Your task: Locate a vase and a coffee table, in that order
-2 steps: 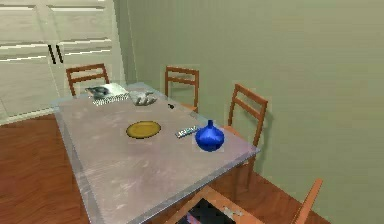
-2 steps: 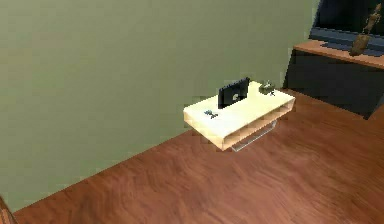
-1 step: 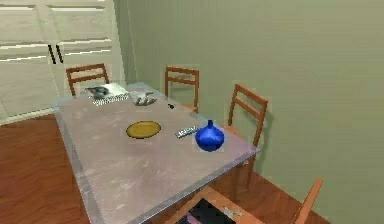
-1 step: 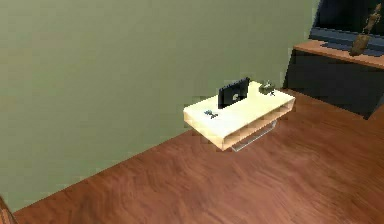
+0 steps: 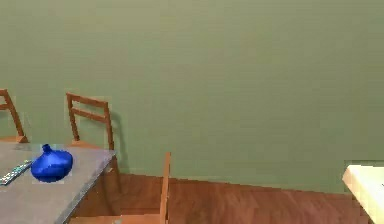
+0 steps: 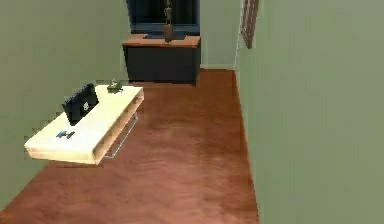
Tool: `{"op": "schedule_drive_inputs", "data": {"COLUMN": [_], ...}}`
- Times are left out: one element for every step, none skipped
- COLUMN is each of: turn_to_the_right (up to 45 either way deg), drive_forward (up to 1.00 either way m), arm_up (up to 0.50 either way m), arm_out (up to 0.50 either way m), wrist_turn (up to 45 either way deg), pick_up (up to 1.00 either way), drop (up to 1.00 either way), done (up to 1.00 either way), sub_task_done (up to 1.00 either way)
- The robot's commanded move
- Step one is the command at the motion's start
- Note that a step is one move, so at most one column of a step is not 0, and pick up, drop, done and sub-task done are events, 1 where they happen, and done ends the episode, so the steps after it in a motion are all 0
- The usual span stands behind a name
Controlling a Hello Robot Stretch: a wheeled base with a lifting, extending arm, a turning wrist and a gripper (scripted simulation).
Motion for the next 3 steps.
{"op": "schedule_drive_inputs", "data": {"turn_to_the_right": [45.0, 39.0, 0.0], "drive_forward": [0.00, 0.00, 0.75], "arm_up": [0.00, 0.00, 0.00], "arm_out": [0.00, 0.00, 0.00], "wrist_turn": [0.0, 0.0, 0.0], "pick_up": [0.00, 0.00, 0.00], "drop": [0.00, 0.00, 0.00], "done": [0.00, 0.00, 0.00], "sub_task_done": [0.00, 0.00, 0.00]}}
